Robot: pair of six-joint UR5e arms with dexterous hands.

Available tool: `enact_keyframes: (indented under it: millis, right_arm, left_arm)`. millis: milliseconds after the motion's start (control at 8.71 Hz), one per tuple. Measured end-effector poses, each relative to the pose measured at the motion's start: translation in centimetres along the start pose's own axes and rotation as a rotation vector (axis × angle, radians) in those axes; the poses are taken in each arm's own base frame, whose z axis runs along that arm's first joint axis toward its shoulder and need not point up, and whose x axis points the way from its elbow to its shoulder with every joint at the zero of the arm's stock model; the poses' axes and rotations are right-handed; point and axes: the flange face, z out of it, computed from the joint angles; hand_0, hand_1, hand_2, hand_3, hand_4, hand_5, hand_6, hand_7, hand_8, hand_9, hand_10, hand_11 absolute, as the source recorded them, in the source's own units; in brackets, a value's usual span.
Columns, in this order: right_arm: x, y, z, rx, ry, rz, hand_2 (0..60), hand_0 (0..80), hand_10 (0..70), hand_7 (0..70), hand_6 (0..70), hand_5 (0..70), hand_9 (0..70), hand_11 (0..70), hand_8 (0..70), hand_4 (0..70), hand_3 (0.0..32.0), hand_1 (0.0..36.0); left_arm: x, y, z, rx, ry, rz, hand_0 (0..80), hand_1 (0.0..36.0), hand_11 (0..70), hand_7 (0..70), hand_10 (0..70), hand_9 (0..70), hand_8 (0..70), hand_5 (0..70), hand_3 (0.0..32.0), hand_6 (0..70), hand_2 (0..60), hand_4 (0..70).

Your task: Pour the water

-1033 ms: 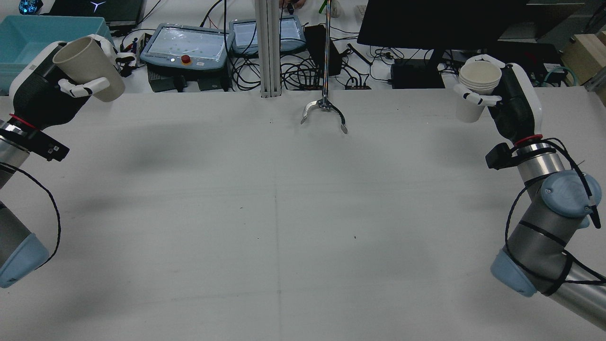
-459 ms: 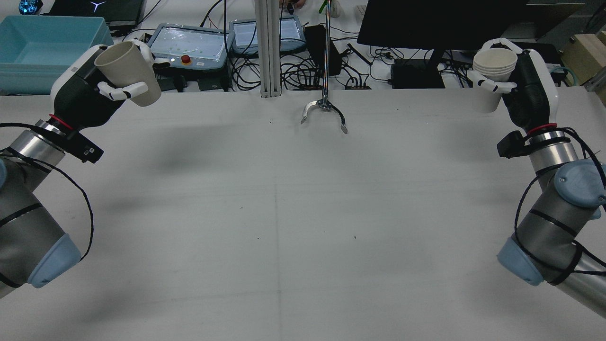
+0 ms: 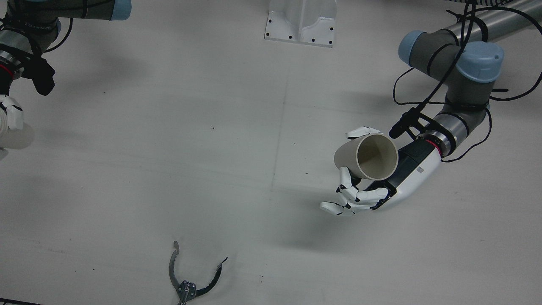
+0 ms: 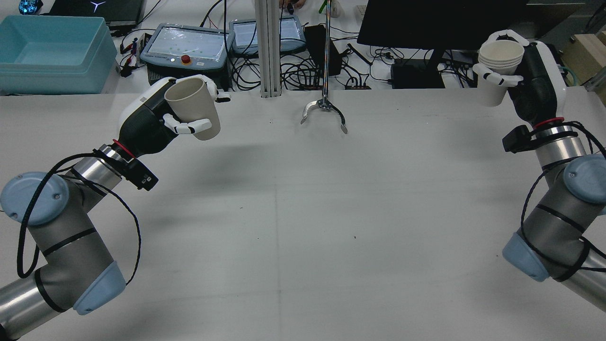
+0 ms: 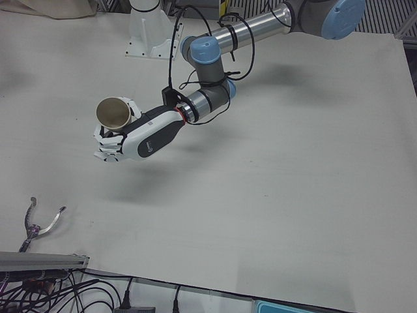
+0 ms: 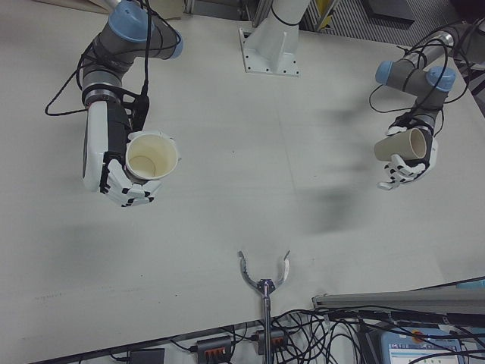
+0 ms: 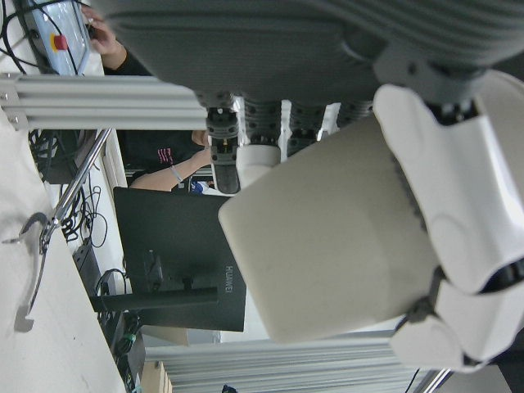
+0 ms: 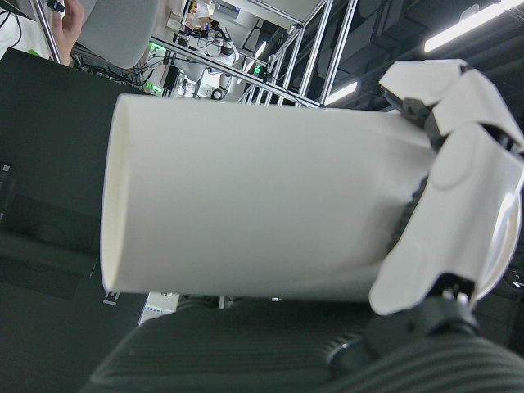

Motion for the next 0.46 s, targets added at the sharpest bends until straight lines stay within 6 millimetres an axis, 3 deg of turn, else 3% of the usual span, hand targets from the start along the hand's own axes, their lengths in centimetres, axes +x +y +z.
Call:
enact_keyframes:
  millis: [230, 459]
  right_arm:
    - [-0.3, 0.8, 0.2, -0.018, 0.006, -0.019, 60.0, 48.0, 45.8, 51.5, 48.5, 70.0, 59.7, 66.6, 49.9, 13.8, 0.0, 36.0]
    - [-0.4, 2.1, 0.4, -0.047, 0.019, -0.045, 60.0, 48.1, 44.7, 51.2, 48.1, 70.0, 59.1, 65.0, 48.8, 13.8, 0.0, 36.0]
  left_arm:
    - [-3.3, 1.8, 2.3, -0.035, -0.023, 0.076, 52.2, 36.0, 27.4, 70.0, 17.6, 70.0, 56.4, 70.0, 0.0, 40.5, 60.0, 51.9]
    - [-4.6, 1.2, 3.3, -0.052, -0.021, 0.183, 53.8, 36.0, 27.5, 70.0, 17.6, 70.0, 55.9, 70.0, 0.0, 40.1, 60.0, 54.2]
